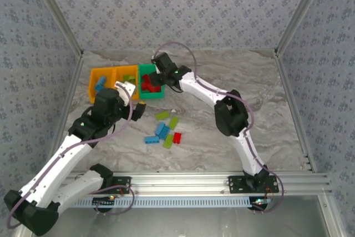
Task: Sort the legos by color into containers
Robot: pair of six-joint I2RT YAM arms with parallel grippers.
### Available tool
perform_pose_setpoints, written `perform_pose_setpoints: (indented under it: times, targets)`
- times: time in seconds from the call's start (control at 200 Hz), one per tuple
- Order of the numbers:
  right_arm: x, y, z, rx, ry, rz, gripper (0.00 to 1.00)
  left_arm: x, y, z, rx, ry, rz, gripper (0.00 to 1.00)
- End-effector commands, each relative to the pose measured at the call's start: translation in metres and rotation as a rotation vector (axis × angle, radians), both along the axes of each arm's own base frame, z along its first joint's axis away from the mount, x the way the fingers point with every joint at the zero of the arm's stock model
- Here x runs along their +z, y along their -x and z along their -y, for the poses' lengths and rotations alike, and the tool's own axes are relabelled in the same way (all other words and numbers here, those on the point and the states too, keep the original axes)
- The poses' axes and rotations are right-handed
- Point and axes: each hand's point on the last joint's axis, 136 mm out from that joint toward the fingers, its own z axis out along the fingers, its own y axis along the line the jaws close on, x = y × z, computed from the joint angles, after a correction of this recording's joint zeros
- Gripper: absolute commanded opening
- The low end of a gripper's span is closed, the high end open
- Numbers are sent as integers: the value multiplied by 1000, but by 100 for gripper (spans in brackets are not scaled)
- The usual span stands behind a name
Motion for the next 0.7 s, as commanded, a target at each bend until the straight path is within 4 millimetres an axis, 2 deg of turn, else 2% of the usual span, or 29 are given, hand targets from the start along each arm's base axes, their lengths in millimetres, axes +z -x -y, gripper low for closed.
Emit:
perform_pose_setpoints:
  times: [0.0, 0.02, 0.045, 0.12, 0.21, 0.235, 0.315, 0.39, 0.48, 0.64, 0.695]
  targets:
    - [65, 48, 34, 17, -66, 30, 63, -7, 5, 7, 116, 196, -153, 97]
    - [71, 58, 40, 20, -81, 31, 65, -10, 5, 12, 115, 217, -179, 96]
    - [67, 70, 48, 23, -82, 15, 68, -15, 6, 18, 107, 240, -211, 95]
    - [70, 106, 74, 21, -114, 9, 75, -34, 9, 40, 60, 268, -291, 94]
    - [61, 142, 109, -29, -134, -32, 80, -56, 8, 59, 58, 250, -369, 91]
    - [47, 153, 120, -48, -121, -63, 81, -62, 9, 65, 53, 241, -387, 90]
    - [36, 176, 147, -100, -119, -96, 86, -86, 9, 83, 35, 196, -446, 89]
    - [29, 190, 165, -136, -124, -113, 88, -110, 8, 94, 19, 152, -477, 88]
    - [25, 198, 179, -161, -135, -121, 90, -136, 2, 95, 41, 112, -501, 86]
    - [28, 203, 188, -175, -149, -120, 90, -159, -19, 93, 78, 32, -458, 85]
    - [30, 203, 188, -176, -153, -118, 90, -166, -25, 93, 88, 4, -457, 88]
